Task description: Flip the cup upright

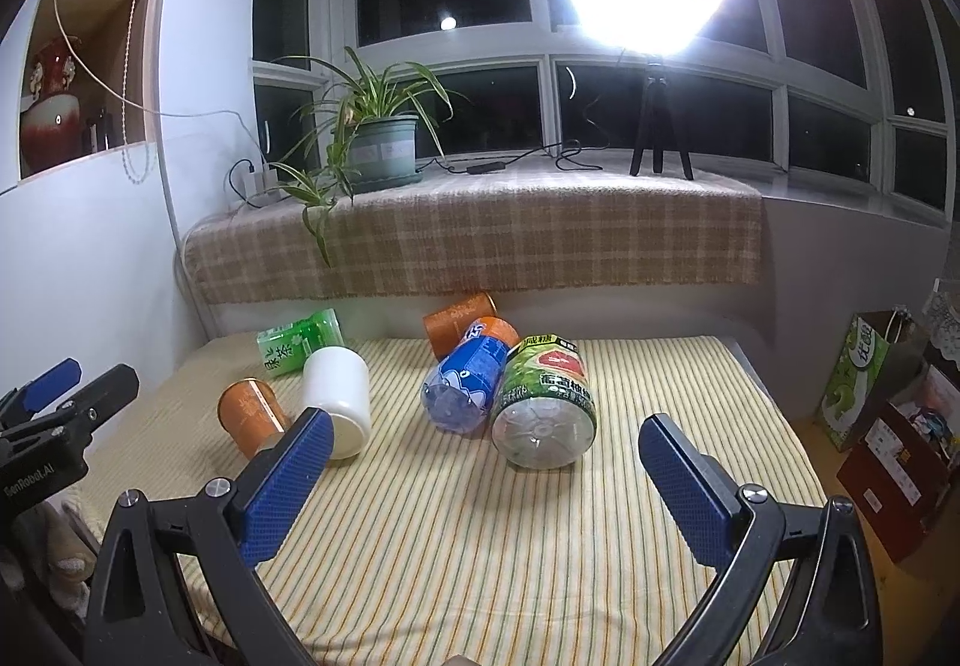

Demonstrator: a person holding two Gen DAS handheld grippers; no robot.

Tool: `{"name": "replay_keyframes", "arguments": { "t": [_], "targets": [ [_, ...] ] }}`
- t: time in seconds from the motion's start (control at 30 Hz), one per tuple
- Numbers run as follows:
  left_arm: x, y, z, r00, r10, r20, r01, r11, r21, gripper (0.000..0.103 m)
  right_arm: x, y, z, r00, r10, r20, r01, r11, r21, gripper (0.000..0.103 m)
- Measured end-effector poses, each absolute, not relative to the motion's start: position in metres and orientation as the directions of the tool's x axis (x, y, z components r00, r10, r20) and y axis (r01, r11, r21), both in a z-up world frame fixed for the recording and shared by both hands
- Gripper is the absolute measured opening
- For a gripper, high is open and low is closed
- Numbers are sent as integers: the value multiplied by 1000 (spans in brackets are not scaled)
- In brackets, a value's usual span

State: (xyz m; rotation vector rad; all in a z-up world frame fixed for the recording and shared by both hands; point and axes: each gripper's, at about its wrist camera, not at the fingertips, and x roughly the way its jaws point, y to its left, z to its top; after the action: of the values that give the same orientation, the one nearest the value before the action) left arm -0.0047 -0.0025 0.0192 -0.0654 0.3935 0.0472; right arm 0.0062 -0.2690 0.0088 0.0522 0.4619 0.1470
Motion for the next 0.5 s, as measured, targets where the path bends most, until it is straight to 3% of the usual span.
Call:
{"name": "replay_keyframes", "arguments": {
  "t": [0.5],
  "targets": [
    [-4, -4, 19, 921, 32, -388, -59, 997, -56, 103, 13, -267, 11, 882, 153, -446, -129, 988, 83, 103]
  ]
}}
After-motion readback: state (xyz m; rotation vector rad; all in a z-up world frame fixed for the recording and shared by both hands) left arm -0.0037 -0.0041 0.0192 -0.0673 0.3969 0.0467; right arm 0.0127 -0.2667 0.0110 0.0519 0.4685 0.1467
